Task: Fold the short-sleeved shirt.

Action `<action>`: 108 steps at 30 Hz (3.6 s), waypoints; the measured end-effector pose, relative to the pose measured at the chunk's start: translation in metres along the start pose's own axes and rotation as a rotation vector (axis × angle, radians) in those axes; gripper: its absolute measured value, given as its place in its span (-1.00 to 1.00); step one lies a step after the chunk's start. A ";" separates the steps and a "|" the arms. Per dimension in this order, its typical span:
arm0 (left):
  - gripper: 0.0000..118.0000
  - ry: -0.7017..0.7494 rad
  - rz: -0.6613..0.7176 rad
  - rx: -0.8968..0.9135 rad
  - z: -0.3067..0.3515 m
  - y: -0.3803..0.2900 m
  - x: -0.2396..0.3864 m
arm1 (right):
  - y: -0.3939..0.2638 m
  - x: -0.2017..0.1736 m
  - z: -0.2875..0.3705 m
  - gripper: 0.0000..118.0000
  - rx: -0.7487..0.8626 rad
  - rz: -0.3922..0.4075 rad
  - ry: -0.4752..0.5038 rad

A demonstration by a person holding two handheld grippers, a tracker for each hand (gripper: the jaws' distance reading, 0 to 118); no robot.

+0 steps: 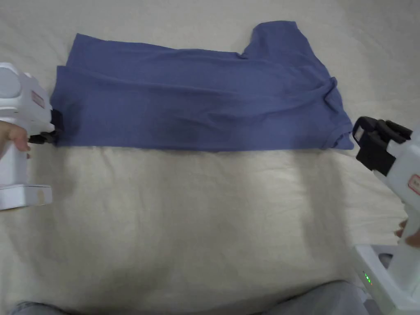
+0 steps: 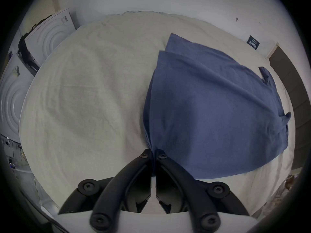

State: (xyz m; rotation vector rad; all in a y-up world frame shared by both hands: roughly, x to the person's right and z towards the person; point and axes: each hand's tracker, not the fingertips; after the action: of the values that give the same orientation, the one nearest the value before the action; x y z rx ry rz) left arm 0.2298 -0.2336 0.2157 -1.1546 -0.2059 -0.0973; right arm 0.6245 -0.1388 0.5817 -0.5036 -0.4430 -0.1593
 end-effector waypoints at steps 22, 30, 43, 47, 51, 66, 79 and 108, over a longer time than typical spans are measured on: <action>-0.94 -0.078 0.100 0.074 0.022 -0.005 -0.020 | 0.004 0.082 -0.227 0.34 -0.618 -0.163 -0.270; -0.94 -0.062 0.140 0.054 0.030 -0.014 -0.014 | 0.013 0.073 -0.215 -0.85 -0.650 -0.131 -0.151; -0.94 -0.131 0.130 0.168 0.153 -0.107 -0.055 | 0.019 0.110 -0.028 -0.86 -0.534 -0.156 -0.004; -0.94 -0.134 0.138 0.118 0.141 -0.166 -0.066 | -0.036 0.112 0.007 -0.86 -0.566 -0.170 -0.014; -0.87 -0.089 0.110 0.047 0.112 -0.213 -0.064 | -0.087 0.105 0.021 -0.82 -0.592 -0.146 -0.025; 1.00 0.038 -0.007 0.720 0.206 -0.200 -0.012 | -0.015 0.029 0.111 1.00 0.158 0.051 -0.020; -0.29 0.063 -0.116 1.002 0.227 -0.221 0.051 | -0.016 -0.019 0.118 0.24 0.329 0.002 0.016; 0.99 -0.006 -0.117 0.126 0.013 0.038 0.027 | -0.011 -0.030 0.009 -0.97 0.098 -0.007 0.026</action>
State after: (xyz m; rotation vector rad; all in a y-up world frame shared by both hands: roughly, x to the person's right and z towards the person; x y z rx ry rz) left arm 0.2613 -0.2052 0.1921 -1.0173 -0.2807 -0.1815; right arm 0.5914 -0.1424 0.5803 -0.4038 -0.4252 -0.1498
